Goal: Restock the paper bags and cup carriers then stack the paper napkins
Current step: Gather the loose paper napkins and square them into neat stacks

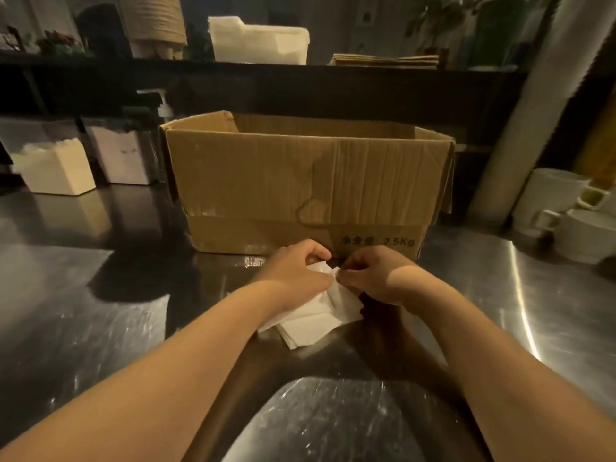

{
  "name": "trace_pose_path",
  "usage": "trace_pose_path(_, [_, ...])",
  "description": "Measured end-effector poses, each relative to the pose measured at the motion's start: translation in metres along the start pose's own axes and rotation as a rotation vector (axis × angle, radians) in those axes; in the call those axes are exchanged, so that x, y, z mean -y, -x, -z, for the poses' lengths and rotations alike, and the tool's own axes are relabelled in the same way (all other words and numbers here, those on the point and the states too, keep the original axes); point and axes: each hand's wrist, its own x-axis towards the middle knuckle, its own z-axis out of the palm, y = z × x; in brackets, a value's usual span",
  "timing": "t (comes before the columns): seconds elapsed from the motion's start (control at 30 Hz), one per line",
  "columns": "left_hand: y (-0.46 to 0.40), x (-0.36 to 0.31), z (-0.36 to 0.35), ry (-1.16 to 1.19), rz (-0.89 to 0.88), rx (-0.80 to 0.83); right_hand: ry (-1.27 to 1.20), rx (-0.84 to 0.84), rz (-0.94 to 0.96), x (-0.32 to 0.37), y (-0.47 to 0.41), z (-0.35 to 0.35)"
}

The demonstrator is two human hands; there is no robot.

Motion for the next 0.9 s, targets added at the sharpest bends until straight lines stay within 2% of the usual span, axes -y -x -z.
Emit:
trace_pose_path(0.17, [-0.001,0.005,-0.001,-0.046,-0.059,0.042,-0.008,0.057,0.021,-0.005,0.000,0.008])
trace_pose_path(0.3, [-0.005,0.008,0.000,0.005,-0.124,-0.017,-0.184,0.013,0.075,-0.007,0.007,0.012])
trace_pose_path(0.43, [-0.003,0.004,0.001,0.012,-0.180,-0.022,-0.402,-0.112,0.196,-0.006,0.016,0.018])
trace_pose_path(0.63, [0.001,0.000,0.006,0.142,-0.221,-0.122,-0.400,-0.304,0.339,-0.004,0.017,0.015])
trace_pose_path(0.73, [0.001,0.000,0.007,0.133,-0.248,-0.138,-0.378,-0.421,0.416,-0.005,0.016,0.013])
trace_pose_path(0.83, [0.003,-0.002,0.007,0.100,-0.290,-0.198,-0.461,-0.498,0.497,-0.006,0.017,0.013])
trace_pose_path(0.9, [0.003,-0.002,0.006,0.094,-0.318,-0.239,-0.549,-0.482,0.550,-0.006,0.018,0.014])
